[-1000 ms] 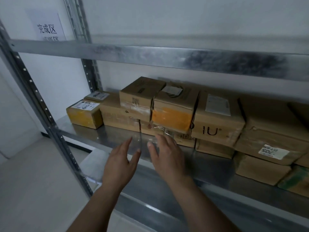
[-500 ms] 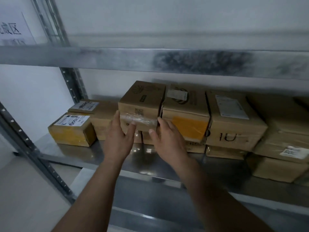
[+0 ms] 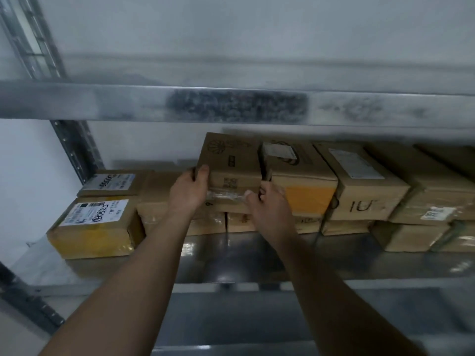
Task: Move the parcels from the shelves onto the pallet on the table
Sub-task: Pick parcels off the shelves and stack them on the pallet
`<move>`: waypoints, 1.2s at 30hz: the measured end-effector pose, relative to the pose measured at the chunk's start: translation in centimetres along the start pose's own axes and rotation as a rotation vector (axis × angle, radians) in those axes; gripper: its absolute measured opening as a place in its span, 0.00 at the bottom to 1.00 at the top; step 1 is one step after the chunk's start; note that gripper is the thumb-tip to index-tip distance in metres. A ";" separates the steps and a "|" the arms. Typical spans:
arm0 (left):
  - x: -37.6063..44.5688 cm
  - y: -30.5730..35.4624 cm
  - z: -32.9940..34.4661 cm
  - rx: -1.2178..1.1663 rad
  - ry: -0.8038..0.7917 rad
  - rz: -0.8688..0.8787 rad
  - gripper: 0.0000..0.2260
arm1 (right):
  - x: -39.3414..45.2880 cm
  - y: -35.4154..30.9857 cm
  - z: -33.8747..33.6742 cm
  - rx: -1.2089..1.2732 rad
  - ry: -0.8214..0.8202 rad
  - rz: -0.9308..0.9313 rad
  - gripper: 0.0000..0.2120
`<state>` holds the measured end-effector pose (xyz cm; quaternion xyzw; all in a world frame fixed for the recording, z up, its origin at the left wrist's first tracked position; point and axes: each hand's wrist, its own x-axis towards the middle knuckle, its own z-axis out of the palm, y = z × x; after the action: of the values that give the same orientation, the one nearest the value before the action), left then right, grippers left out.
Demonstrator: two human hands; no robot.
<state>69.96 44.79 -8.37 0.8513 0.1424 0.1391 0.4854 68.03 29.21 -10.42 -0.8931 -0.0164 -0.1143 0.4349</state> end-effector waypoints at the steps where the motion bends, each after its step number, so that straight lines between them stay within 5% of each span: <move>1: 0.1 -0.3 -0.2 -0.006 -0.015 -0.006 0.22 | 0.0 -0.2 0.3 0.030 0.012 0.010 0.22; 5: -0.5 -1.7 -1.3 -0.193 -0.033 -0.079 0.13 | -0.4 -0.8 0.9 0.197 0.065 0.028 0.12; 9: -1.7 -3.6 -2.3 -0.324 -0.146 -0.081 0.20 | -0.8 -1.0 1.2 0.256 0.036 0.085 0.11; 13: -3.0 -4.9 -2.9 -0.296 -0.255 -0.018 0.19 | -1.3 -0.2 2.1 0.119 -0.053 0.059 0.23; 17: -4.0 -7.3 -3.6 -0.294 -0.286 -0.040 0.30 | -2.6 0.9 2.7 0.106 -0.056 -0.002 0.21; 28: -13.8 -10.8 -4.8 -0.398 -0.258 0.087 0.30 | -10.9 2.4 0.5 0.240 -0.135 -0.127 0.19; 36: -22.1 -7.4 -0.8 -0.438 -0.265 0.136 0.30 | -16.2 7.2 -6.8 0.326 -0.133 -0.108 0.23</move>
<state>48.57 40.67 -16.53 0.7442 -0.0132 0.0863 0.6623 51.95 20.56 -15.51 -0.8143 -0.1112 -0.0742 0.5649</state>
